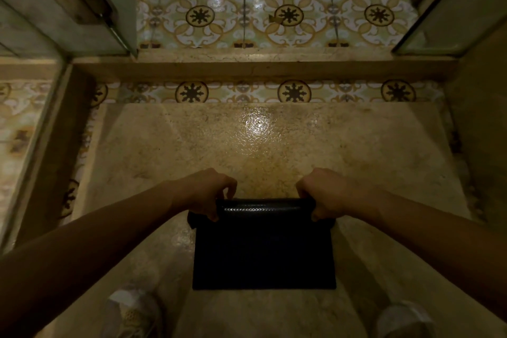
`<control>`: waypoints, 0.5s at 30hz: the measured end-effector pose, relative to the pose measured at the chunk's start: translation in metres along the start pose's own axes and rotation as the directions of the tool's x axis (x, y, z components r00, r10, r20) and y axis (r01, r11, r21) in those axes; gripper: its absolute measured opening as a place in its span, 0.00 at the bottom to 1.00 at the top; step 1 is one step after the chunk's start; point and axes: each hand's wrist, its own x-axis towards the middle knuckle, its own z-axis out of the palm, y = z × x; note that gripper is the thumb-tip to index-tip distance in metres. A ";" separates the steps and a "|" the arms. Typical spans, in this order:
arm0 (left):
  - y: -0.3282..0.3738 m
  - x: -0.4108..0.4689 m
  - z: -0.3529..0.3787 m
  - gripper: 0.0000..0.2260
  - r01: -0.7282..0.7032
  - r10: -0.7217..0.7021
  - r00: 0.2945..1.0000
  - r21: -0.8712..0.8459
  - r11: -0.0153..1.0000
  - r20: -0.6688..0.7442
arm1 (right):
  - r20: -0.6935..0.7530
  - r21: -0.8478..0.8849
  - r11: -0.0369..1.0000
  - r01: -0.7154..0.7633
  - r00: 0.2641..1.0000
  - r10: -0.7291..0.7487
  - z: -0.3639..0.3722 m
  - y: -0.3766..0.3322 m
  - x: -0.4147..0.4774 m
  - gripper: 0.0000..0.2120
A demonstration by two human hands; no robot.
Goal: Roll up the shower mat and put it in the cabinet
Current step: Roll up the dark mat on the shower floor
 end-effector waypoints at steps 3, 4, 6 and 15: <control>0.002 -0.003 0.003 0.25 0.000 0.000 1.000 0.053 0.999 -0.010 | 0.065 -0.001 1.000 0.023 0.998 -0.023 0.000 0.002 0.000 0.22; 0.003 -0.003 0.002 0.24 -0.005 0.005 1.000 0.065 0.998 0.002 | 0.084 0.006 0.999 0.034 0.996 -0.034 -0.001 0.004 0.001 0.21; 0.004 -0.002 -0.001 0.21 -0.033 0.029 0.999 0.099 0.995 0.046 | 0.105 0.039 0.998 0.046 0.993 -0.050 -0.003 0.005 0.001 0.18; 0.009 -0.001 -0.003 0.14 -0.066 0.060 0.994 0.074 0.995 0.086 | 0.056 0.022 0.999 0.036 0.998 -0.037 0.013 -0.005 -0.007 0.21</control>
